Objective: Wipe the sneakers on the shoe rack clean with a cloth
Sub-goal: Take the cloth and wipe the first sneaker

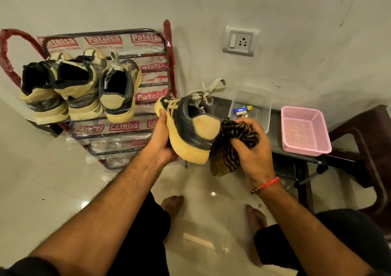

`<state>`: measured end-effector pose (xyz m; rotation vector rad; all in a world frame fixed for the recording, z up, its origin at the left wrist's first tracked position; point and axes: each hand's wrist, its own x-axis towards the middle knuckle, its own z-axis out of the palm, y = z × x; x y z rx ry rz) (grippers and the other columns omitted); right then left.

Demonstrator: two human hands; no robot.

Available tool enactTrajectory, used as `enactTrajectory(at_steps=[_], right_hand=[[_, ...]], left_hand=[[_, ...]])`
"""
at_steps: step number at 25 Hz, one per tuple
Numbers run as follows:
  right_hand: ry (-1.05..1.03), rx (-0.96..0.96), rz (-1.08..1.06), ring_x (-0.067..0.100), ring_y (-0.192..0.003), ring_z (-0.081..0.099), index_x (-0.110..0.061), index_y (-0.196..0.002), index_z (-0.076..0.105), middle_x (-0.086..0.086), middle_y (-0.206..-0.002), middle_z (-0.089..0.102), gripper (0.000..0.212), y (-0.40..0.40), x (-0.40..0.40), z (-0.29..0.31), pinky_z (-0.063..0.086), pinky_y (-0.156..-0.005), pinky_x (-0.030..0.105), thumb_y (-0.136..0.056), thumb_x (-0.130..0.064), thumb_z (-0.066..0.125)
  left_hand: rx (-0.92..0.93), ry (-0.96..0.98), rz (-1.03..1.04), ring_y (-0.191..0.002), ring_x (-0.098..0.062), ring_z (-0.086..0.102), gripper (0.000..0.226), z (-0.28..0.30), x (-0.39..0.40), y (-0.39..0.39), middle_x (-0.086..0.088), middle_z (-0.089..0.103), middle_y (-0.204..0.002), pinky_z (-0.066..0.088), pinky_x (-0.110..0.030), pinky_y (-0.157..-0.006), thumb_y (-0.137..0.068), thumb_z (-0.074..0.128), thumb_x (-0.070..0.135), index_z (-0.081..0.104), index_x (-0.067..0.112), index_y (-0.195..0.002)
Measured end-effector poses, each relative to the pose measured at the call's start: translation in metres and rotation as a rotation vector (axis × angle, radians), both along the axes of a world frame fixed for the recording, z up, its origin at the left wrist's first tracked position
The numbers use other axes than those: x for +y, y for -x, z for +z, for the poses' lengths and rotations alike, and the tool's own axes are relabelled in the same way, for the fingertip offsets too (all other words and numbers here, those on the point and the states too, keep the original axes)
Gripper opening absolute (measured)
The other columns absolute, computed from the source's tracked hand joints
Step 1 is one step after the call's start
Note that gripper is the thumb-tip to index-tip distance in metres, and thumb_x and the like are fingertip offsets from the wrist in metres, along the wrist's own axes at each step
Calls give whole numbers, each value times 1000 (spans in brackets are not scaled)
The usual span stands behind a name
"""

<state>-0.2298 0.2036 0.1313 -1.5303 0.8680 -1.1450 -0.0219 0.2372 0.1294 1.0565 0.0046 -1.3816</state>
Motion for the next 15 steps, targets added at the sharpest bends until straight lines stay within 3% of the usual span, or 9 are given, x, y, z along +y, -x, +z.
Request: enactTrajectory(at_steps=[2, 5, 7, 9, 11, 13, 15], right_hand=[[-11, -117, 41, 15, -107, 63, -21, -109, 60, 8, -111, 63, 41, -5, 6, 4, 51, -93, 27, -82, 11, 56], [36, -162, 29, 13, -109, 63, -16, -111, 58, 8, -113, 62, 41, -5, 10, -2, 50, -96, 25, -80, 11, 53], [-31, -193, -50, 20, -110, 64, -18, -111, 59, 14, -114, 64, 43, -1, 0, -8, 51, -100, 39, -83, 14, 55], [-65, -192, -80, 26, -110, 64, -19, -111, 59, 17, -115, 65, 43, 3, -8, -12, 50, -102, 47, -86, 16, 57], [-11, -123, -48, 23, -110, 64, -20, -112, 58, 13, -116, 65, 43, 1, -5, -13, 52, -100, 40, -86, 14, 58], [60, -77, -74, 18, -108, 65, -19, -114, 58, 3, -114, 65, 44, -2, 1, -7, 53, -94, 31, -83, 12, 58], [155, -68, -121, 17, -105, 64, -17, -114, 59, -6, -111, 64, 44, 1, 3, 1, 55, -91, 32, -79, 9, 58]], left_hand=[[1, 17, -101, -88, -32, 77, 63, 0, 1, 16, -17, 77, -107, 58, -45, -80, -100, 38, 65, 67, 14, -124], [-146, -10, -281, -99, -29, 75, 71, 2, -1, 39, -16, 74, -117, 57, -44, -90, -92, 43, 75, 71, 17, -122], [-238, -10, -377, -110, -30, 72, 73, 2, -3, 45, -13, 73, -122, 54, -49, -100, -85, 54, 80, 71, 21, -125], [-264, -68, -451, -108, -29, 71, 65, 4, 0, 49, -9, 75, -117, 53, -51, -102, -81, 65, 73, 75, 21, -118], [-231, -123, -425, -90, -26, 73, 48, 1, 1, 47, -8, 76, -104, 58, -43, -91, -84, 66, 60, 77, 18, -104], [-175, -157, -358, -80, -26, 73, 45, 1, 1, 42, -8, 76, -100, 61, -40, -77, -84, 64, 56, 76, 19, -105], [-117, -181, -292, -79, -29, 75, 48, 2, 1, 34, -10, 77, -102, 61, -44, -69, -82, 65, 57, 74, 19, -109]])
